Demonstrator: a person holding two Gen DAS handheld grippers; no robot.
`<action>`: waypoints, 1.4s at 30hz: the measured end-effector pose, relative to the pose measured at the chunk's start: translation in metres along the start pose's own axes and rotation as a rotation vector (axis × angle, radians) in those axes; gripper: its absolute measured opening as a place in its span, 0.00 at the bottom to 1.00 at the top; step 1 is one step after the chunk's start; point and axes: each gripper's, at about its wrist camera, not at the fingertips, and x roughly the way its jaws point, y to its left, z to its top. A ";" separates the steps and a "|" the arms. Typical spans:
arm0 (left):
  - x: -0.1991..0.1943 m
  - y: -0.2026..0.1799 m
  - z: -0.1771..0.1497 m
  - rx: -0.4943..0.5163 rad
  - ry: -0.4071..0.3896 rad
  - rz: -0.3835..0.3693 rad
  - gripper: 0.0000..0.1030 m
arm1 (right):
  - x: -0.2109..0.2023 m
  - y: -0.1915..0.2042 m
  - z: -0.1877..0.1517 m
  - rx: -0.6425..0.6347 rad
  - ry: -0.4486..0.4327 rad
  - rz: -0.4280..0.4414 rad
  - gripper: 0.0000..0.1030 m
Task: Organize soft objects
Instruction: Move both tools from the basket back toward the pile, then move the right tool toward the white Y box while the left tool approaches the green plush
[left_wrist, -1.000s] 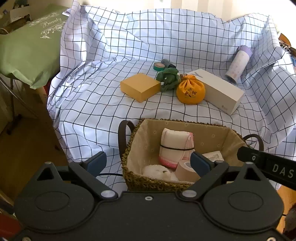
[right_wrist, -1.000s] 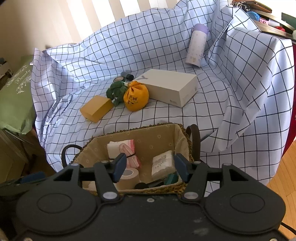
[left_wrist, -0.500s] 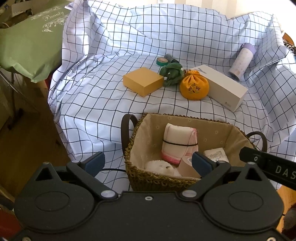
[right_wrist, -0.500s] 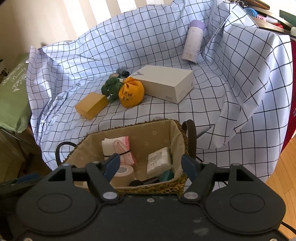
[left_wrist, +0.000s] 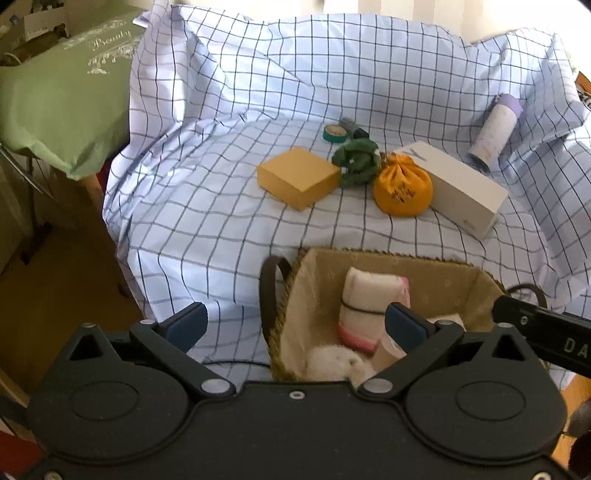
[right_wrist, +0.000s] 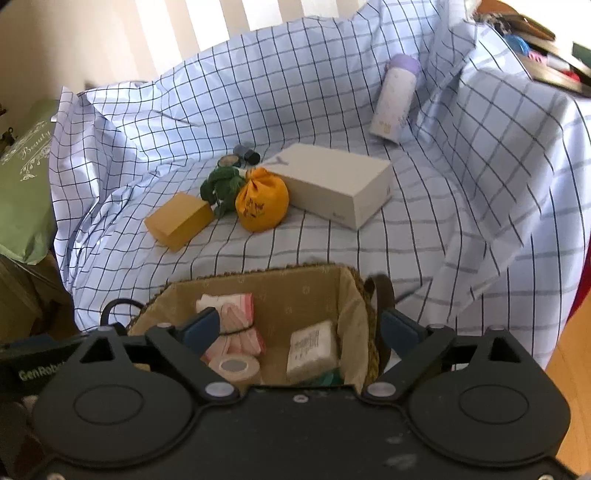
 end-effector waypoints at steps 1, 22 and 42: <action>0.002 0.001 0.004 0.001 -0.002 0.004 0.96 | 0.001 0.001 0.003 -0.009 -0.005 -0.004 0.95; 0.074 0.003 0.061 0.070 0.059 0.034 0.96 | 0.095 0.031 0.062 -0.132 0.146 -0.071 0.99; 0.130 -0.007 0.116 0.130 0.060 0.032 0.96 | 0.140 0.045 0.116 -0.205 0.119 -0.077 0.99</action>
